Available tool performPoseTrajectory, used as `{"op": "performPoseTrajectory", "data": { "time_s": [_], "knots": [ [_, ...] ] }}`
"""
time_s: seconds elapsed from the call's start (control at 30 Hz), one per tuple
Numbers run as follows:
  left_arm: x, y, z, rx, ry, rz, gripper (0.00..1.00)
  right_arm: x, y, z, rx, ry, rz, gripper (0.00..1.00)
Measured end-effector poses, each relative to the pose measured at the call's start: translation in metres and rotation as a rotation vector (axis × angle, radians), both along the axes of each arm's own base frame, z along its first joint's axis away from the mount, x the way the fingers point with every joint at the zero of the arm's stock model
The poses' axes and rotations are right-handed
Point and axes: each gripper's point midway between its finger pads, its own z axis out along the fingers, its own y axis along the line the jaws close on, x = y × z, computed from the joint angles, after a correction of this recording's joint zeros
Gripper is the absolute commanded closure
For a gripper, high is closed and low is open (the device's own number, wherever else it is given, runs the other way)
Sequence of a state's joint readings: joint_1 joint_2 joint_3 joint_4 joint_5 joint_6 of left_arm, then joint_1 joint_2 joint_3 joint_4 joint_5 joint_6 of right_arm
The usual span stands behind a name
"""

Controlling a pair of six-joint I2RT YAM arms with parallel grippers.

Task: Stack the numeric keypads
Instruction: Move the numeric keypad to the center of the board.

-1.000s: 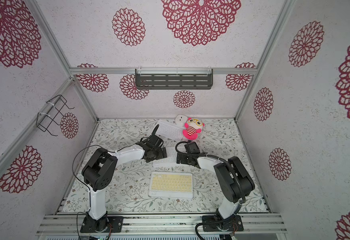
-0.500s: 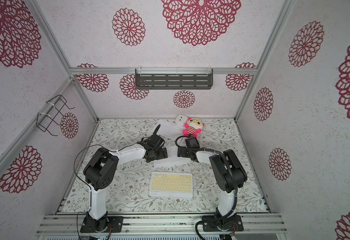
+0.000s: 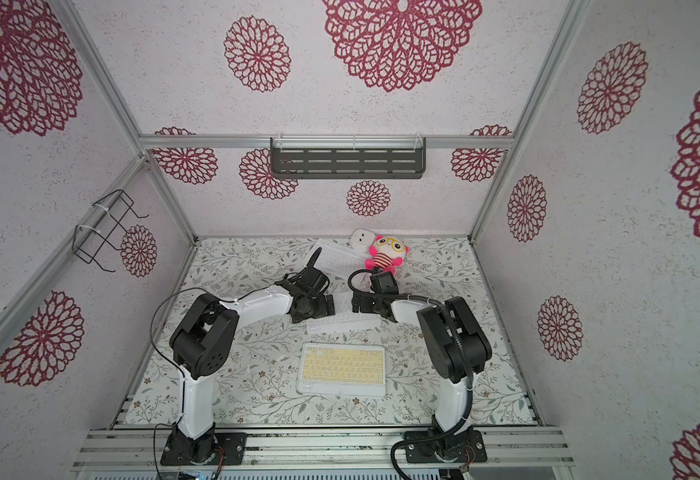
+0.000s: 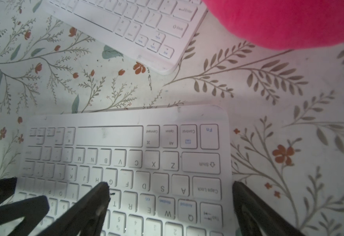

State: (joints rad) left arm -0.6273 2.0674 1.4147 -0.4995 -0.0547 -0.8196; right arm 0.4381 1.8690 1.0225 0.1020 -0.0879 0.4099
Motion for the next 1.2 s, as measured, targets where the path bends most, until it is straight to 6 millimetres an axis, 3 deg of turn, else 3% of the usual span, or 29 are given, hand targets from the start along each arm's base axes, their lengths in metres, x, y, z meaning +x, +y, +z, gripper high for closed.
{"op": "performPoseTrajectory", "data": {
  "time_s": [0.3, 0.8, 1.2],
  "knots": [
    [0.0, 0.005, -0.002, 0.027, 0.004, -0.037, 0.03, -0.02, 0.002, 0.002, 0.062, 0.004, 0.016, 0.04],
    [0.0, 0.005, -0.003, 0.038, 0.016, -0.041, 0.02, -0.017, -0.002, 0.01, 0.293, -0.012, 0.003, 0.04],
    [0.014, 0.025, -0.007, 0.113, 0.0, -0.01, 0.03, -0.022, 0.008, 0.015, 0.542, -0.049, 0.054, 0.04]
  ]
}}
